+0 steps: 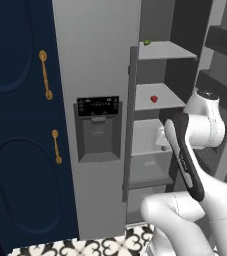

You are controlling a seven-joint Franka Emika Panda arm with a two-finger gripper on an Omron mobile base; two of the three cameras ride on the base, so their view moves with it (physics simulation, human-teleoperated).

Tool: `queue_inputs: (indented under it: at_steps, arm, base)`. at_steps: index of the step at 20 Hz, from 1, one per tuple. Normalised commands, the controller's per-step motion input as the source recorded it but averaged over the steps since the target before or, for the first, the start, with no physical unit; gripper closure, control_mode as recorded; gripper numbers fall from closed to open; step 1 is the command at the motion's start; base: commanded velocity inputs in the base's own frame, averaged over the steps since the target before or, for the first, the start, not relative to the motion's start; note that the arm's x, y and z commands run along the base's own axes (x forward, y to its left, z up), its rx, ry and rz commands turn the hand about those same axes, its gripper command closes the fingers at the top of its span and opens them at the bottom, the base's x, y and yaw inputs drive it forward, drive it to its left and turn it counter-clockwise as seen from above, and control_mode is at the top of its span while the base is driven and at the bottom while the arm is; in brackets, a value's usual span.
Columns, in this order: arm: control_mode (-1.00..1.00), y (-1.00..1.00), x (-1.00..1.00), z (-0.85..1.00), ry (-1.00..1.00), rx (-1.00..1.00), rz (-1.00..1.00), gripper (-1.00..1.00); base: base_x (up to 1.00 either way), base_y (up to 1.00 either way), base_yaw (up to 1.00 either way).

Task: Take the strawberry from the fridge and place it on top of the pancake, located on the dining counter.

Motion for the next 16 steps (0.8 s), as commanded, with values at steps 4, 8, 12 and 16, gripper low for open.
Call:
queue_inputs:
  at_steps: [4,8,12,16]
  arm:
    - [-1.0,0.04,-0.08,0.0,0.02,-0.25,0.03,-1.0]
    - [-1.0,0.22,-0.29,-0.28,0.01,-0.04,0.13,-1.0]
    - [-1.0,0.24,-0.47,-0.36,-0.06,0.0,0.01,-1.0]
    - [-1.0,0.0,-0.06,-0.27,-0.02,0.0,0.0,-1.0]
  base:
    - [0.0,0.0,0.0]
    - [0.0,0.0,0.0]
    - [0.0,0.0,0.0]
    - [0.0,0.0,0.0]
